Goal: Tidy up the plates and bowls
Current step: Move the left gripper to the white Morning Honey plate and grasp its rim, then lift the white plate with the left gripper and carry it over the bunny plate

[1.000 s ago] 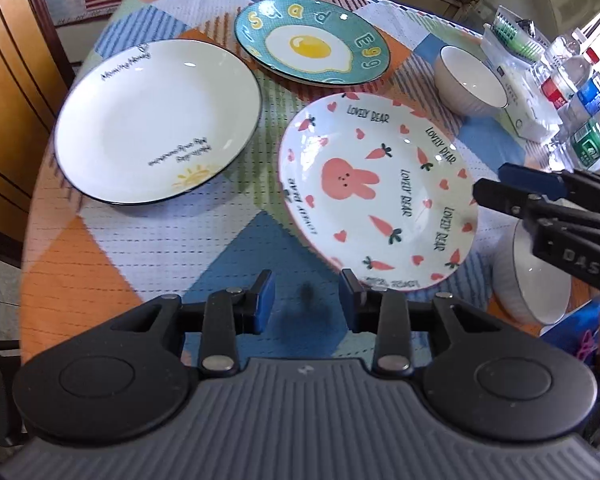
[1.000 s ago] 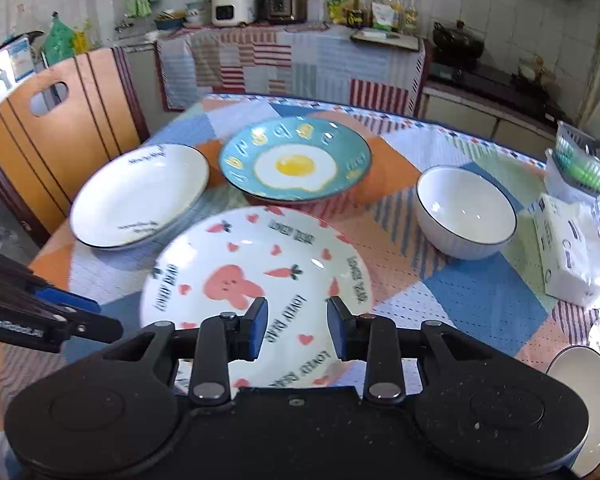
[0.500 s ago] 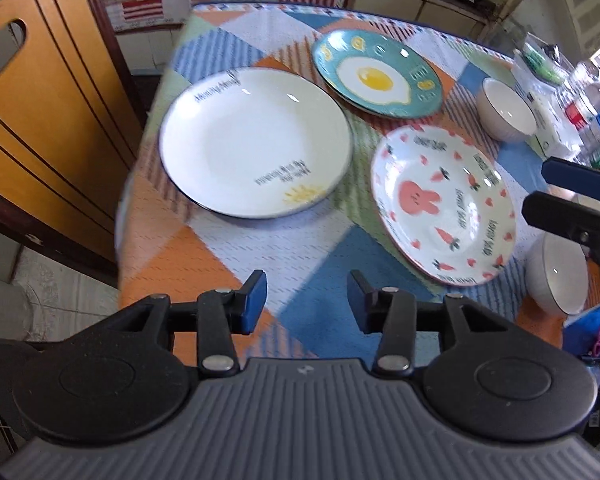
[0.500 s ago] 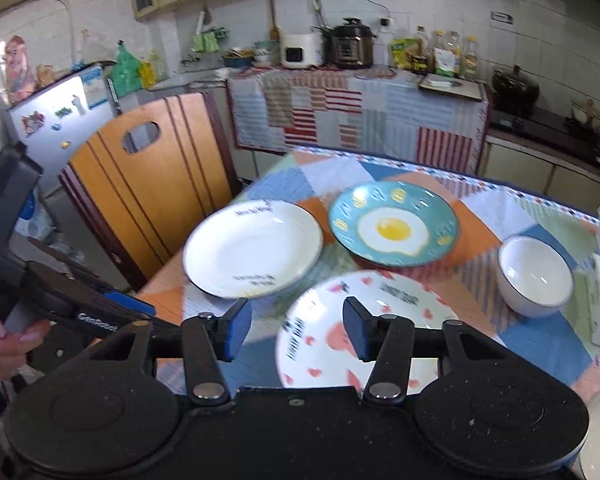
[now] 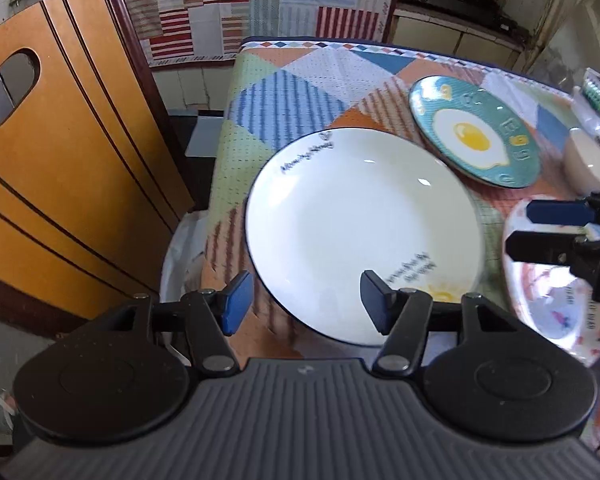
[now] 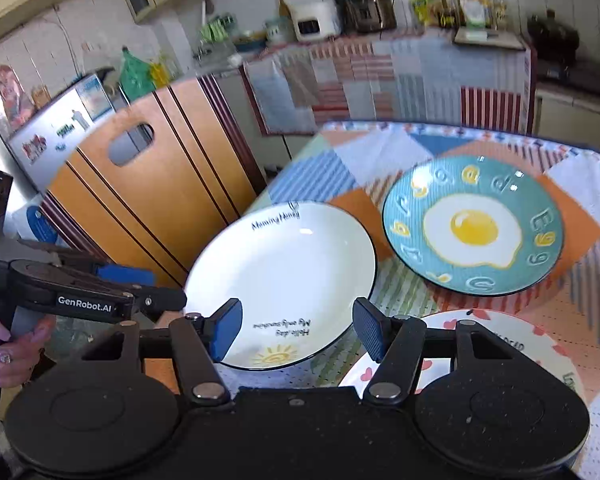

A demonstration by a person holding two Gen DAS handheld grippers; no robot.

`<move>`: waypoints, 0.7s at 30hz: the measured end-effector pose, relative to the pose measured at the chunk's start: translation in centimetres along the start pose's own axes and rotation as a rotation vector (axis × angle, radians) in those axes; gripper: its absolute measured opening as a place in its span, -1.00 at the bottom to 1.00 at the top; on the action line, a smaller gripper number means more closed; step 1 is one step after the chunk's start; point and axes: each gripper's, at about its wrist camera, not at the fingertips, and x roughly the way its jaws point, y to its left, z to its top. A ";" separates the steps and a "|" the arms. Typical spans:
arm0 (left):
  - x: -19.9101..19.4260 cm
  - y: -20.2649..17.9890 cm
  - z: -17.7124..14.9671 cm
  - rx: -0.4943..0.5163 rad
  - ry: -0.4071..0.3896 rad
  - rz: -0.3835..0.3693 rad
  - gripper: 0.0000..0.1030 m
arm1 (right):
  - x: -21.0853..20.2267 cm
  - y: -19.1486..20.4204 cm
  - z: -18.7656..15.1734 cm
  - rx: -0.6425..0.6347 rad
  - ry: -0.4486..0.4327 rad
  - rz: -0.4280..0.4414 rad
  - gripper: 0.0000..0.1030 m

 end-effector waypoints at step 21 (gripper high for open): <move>4.4 4.8 -2.1 -0.159 -0.056 -0.110 -0.60 | 7.0 -3.4 2.0 0.058 0.176 0.024 -0.16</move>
